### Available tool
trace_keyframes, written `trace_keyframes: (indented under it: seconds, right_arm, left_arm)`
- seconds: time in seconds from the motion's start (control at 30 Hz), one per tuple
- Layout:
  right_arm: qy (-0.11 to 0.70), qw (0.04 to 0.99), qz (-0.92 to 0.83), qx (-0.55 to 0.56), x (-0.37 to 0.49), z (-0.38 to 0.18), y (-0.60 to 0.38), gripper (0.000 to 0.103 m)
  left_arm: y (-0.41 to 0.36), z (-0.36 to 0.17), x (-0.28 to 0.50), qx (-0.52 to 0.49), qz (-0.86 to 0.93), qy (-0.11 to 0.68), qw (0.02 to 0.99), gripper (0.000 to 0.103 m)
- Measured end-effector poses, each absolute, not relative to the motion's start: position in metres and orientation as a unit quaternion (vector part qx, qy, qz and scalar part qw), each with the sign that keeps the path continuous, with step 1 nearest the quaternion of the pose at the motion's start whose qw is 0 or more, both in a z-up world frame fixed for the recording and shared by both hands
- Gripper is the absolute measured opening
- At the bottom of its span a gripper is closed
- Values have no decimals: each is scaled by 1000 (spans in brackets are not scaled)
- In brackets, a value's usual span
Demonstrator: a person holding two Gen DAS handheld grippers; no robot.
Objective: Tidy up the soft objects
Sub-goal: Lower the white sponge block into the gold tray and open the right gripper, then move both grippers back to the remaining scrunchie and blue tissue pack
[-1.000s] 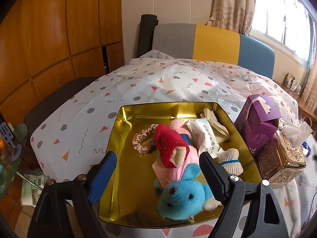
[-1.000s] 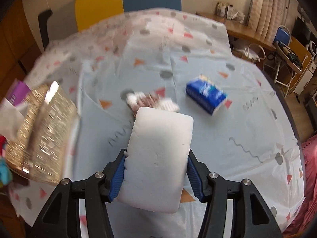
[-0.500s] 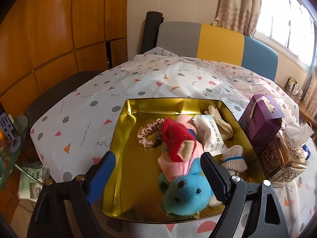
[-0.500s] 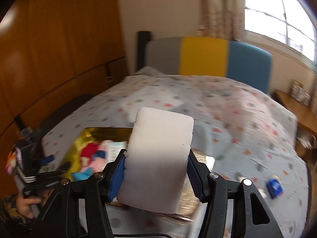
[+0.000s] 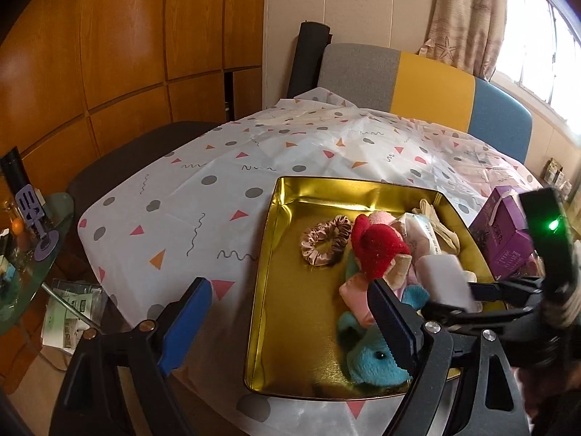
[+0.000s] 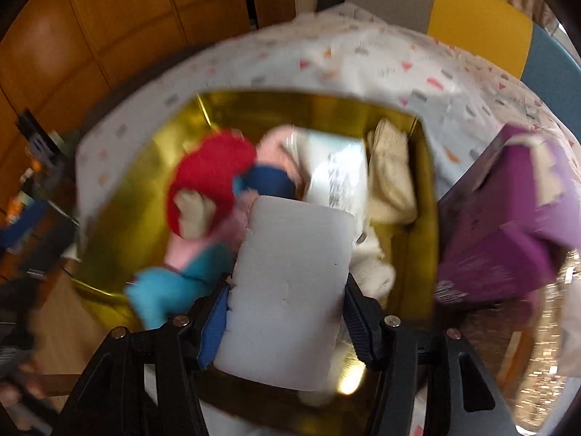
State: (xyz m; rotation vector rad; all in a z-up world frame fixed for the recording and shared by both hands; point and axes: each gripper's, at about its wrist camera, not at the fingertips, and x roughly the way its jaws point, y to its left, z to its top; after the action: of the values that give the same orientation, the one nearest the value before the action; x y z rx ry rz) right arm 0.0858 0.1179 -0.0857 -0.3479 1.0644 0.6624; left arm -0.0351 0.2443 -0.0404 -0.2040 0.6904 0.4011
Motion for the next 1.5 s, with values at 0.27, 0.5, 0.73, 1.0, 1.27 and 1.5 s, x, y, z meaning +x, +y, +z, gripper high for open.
trace_keyframes:
  seconds: [0.27,0.5,0.73,1.0,1.27,1.5]
  right_arm:
    - [468,802,321,-187,75,-92,124,74]
    - [424,838,304,-158,67,-62,101,87]
    - [357,888,251,-147,58,-27,72,91]
    - [288,932,181,-121,52,9,20,103]
    - [245,962,108,-62,58,53,-81,103]
    - [258,965,-33,-28,87,54,-191,103]
  left_arm:
    - [243,-42,-36,-100,193,339,915,89]
    - [241,-40,-35,-95,199,338,915,95]
    - [234,-38,-37,-87,195,336,917,97]
    - [223,-34,-38,-70,187,327,924,100]
    - [212,-30,-34,-53,178,328,926,100]
    - [202,-30,-30,-43,171,335,926,101]
